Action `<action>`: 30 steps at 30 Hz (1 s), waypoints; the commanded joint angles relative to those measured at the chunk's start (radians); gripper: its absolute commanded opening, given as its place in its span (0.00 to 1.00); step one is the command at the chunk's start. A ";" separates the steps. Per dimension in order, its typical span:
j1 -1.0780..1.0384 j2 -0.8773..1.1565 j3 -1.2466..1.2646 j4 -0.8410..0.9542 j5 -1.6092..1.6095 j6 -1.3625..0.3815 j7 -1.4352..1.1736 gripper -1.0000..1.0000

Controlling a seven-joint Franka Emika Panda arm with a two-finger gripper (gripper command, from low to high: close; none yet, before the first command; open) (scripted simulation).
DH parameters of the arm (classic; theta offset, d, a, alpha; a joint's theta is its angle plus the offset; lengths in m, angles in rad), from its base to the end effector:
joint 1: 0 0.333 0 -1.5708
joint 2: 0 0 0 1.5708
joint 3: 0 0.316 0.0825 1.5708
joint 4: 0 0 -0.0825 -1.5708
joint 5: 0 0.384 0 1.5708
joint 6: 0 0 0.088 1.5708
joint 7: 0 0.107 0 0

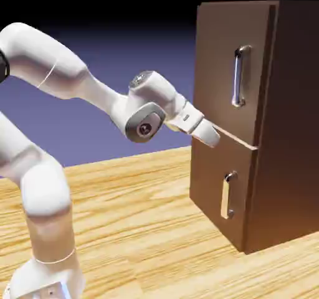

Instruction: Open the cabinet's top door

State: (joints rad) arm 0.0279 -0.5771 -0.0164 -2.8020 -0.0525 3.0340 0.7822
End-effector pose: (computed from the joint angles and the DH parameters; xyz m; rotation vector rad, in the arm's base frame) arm 0.3897 0.0083 0.4644 -2.4783 0.9358 -1.0551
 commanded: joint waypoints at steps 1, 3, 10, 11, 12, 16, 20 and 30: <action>0.013 -0.006 -0.014 0.007 -0.044 -0.003 0.034 0.50; 0.040 -0.018 -0.041 0.020 -0.131 -0.008 0.102 0.50; 0.132 -0.059 -0.136 0.067 -0.435 -0.025 0.341 0.50; 0.145 -0.065 -0.149 0.073 -0.478 -0.028 0.375 0.50; 0.159 -0.071 -0.163 0.080 -0.522 -0.030 0.409 0.50; 0.211 -0.095 -0.217 0.106 -0.696 -0.040 0.546 0.50; 0.264 -0.118 -0.271 0.133 -0.870 -0.051 0.682 0.50; 0.396 -0.178 -0.407 0.200 -1.305 -0.076 1.024 0.50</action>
State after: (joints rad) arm 0.4242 -0.7548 -0.4233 -2.6024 -1.3572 2.9581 1.8057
